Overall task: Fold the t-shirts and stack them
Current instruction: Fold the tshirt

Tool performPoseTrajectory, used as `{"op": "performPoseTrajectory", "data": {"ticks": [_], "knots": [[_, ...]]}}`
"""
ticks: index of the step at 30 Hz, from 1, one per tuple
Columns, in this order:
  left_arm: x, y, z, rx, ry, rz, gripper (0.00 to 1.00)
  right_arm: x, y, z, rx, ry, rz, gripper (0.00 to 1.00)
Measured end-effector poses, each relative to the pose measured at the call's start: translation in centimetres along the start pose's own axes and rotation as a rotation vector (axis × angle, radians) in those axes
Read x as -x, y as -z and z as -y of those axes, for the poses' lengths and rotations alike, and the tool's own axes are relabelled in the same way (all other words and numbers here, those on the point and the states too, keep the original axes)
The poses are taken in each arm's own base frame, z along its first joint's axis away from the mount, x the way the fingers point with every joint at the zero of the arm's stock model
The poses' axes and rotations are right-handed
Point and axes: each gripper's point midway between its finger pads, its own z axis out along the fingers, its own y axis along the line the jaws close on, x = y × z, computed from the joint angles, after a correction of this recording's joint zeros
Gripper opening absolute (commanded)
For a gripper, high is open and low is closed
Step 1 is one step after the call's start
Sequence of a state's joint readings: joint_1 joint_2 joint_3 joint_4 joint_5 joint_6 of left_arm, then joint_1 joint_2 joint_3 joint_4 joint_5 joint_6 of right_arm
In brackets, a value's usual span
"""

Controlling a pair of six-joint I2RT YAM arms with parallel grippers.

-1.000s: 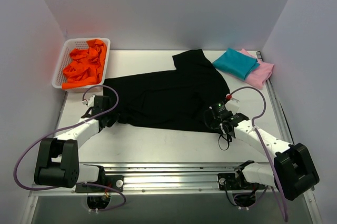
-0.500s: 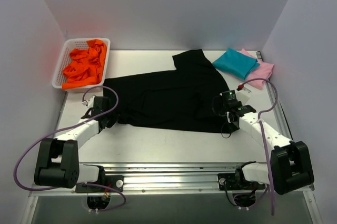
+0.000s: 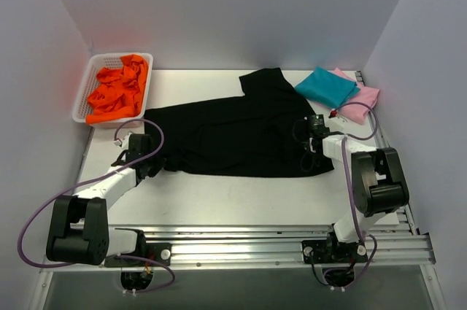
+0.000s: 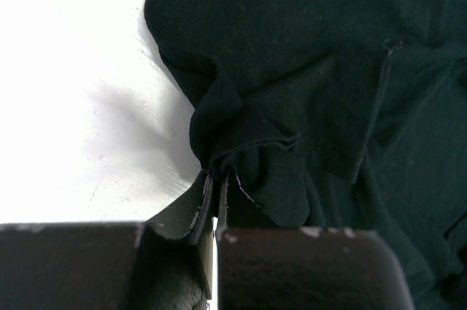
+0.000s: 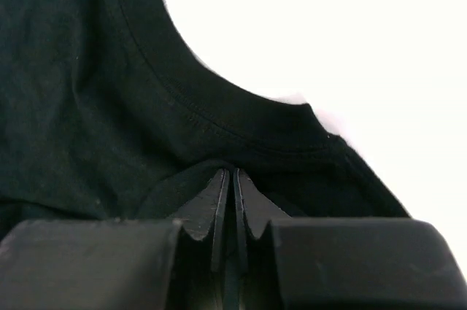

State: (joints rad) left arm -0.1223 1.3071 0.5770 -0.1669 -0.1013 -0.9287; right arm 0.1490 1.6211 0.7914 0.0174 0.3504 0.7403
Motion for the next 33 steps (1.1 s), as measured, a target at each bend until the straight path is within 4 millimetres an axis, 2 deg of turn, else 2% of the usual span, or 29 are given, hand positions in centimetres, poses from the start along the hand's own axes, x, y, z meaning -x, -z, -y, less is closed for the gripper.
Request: {"op": "performPoseTrajectory", "data": {"ticks": [3,5,7,8,9,11,13,18,22,24,26,29,33], "knots": [[-0.1,0.1,-0.1,-0.001,-0.002,-0.002,0.02,0.9,-0.8,-0.7,-0.01,-0.018,0.024,0.0],[-0.1,0.2,-0.2,-0.004,-0.004,-0.001,0.02,1.3,-0.9,-0.6,-0.034,-0.028,0.04,0.0],[0.0,0.4,-0.1,-0.011,-0.004,0.005,0.02,1.8,-1.0,-0.1,-0.072,-0.045,0.058,0.07],[0.0,0.5,0.0,-0.014,-0.004,0.007,0.02,2.1,-1.0,0.2,-0.091,-0.054,0.069,0.31],[0.0,0.5,0.0,-0.016,-0.003,0.009,0.02,2.5,-1.0,0.6,-0.114,-0.068,0.088,0.49],[0.1,0.6,0.1,-0.02,-0.003,0.012,0.02,3.6,-0.8,1.2,-0.155,-0.087,0.123,0.8],[0.1,0.7,0.0,-0.022,-0.003,0.013,0.02,4.8,-0.6,1.8,-0.199,-0.097,0.162,0.91],[0.2,1.3,0.1,-0.036,-0.001,0.025,0.02,6.8,0.5,2.8,-0.255,-0.116,0.227,0.94],[0.6,2.1,0.3,-0.053,0.002,0.045,0.02,7.8,2.9,3.6,-0.232,-0.147,0.266,0.94],[0.8,2.4,0.4,-0.058,0.003,0.052,0.02,7.8,4.4,4.1,-0.19,-0.168,0.273,0.94],[0.9,2.6,0.5,-0.063,0.004,0.057,0.02,6.9,5.5,4.5,-0.136,-0.169,0.255,0.94],[0.8,2.7,0.4,-0.061,0.004,0.056,0.02,4.6,5.8,5.0,-0.087,-0.145,0.188,0.93],[0.7,2.7,0.2,-0.056,0.003,0.053,0.02,-0.6,4.9,5.3,-0.019,-0.099,0.025,0.89]]}}
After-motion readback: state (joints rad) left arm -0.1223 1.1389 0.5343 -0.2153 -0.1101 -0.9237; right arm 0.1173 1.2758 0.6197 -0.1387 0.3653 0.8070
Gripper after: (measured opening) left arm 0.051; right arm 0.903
